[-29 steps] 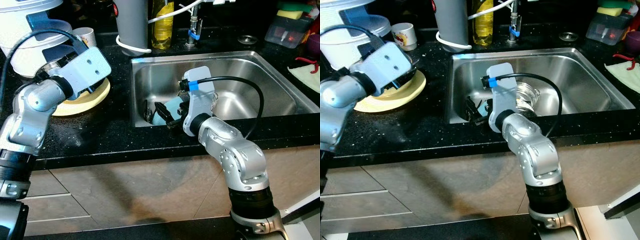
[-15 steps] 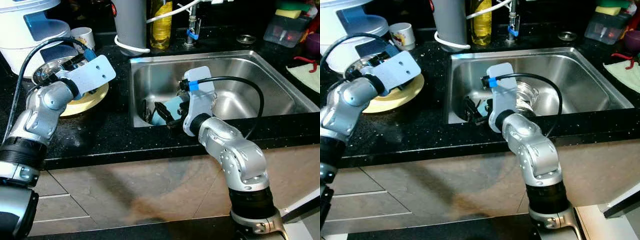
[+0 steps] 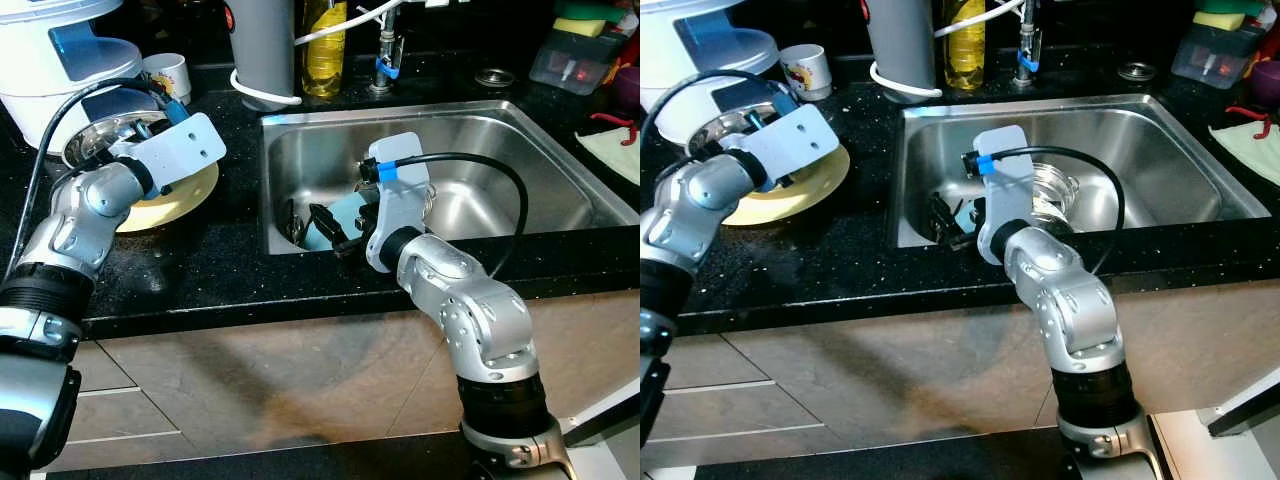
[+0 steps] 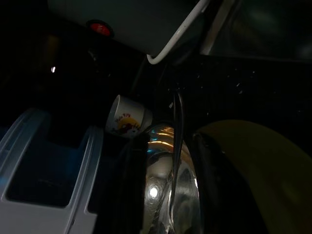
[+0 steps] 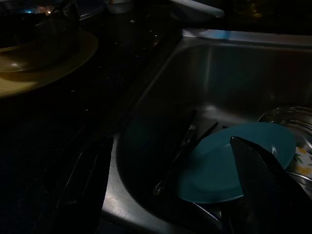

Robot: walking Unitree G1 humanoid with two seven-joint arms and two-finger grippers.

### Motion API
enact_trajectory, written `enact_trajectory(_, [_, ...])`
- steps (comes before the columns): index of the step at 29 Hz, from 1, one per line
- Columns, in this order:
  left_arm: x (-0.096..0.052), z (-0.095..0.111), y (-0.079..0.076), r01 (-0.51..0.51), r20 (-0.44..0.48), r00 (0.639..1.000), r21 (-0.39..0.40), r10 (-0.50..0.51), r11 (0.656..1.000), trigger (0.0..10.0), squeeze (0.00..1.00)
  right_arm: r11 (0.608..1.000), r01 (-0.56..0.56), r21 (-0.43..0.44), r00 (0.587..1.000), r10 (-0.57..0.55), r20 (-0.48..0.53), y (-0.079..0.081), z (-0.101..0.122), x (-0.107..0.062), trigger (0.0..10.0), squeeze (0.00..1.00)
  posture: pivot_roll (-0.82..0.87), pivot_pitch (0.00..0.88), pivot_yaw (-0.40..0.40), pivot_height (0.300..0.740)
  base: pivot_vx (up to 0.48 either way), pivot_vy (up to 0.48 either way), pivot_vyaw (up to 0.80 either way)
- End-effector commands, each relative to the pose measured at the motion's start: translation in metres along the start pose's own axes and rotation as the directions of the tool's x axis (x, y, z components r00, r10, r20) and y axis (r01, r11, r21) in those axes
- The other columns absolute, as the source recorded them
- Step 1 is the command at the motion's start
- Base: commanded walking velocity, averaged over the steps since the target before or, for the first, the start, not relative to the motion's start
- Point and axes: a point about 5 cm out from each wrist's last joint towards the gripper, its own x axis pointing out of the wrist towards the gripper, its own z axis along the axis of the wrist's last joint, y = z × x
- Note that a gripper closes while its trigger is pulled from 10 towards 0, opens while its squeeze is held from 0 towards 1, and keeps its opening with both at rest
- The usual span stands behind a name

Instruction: Kitchen organization

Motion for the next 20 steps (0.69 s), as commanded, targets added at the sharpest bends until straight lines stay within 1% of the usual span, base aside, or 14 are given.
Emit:
enact_trajectory(1, [0.001, -0.002, -0.001, 0.008, -0.006, 1.0, 0.002, -0.008, 1.0, 0.0, 0.0, 1.0, -0.001, 0.0, 1.0, 0.001, 0.01, 0.001, 0.0, -0.001, 10.0, 0.0, -0.02, 0.211, 0.03, 0.74, 0.0, 0.0, 0.0])
enact_trajectory(12, [0.002, 0.001, 0.005, -0.005, 0.018, 1.0, 0.006, 0.005, 1.0, 0.0, 0.0, 1.0, 0.001, -0.001, 1.0, -0.001, 0.012, 0.0, 0.001, -0.001, 10.0, 0.0, -0.02, 0.207, 0.031, 0.74, 0.0, 0.0, 0.0])
enact_trajectory(17, [0.003, 0.009, 0.015, -0.029, 0.06, 0.998, 0.005, 0.029, 1.0, 0.0, 0.0, 1.0, 0.001, -0.007, 1.0, -0.001, 0.015, 0.0, 0.002, 0.0, 10.0, 0.0, -0.02, 0.206, 0.03, 0.74, 0.0, 0.0, 0.0])
enact_trajectory(20, [0.004, 0.013, 0.018, -0.036, 0.075, 0.997, 0.009, 0.036, 0.999, 0.0, 0.0, 1.0, 0.001, -0.005, 1.0, -0.001, 0.015, 0.0, 0.001, 0.0, 10.0, 0.0, -0.02, 0.204, 0.032, 0.74, 0.0, 0.0, 0.0])
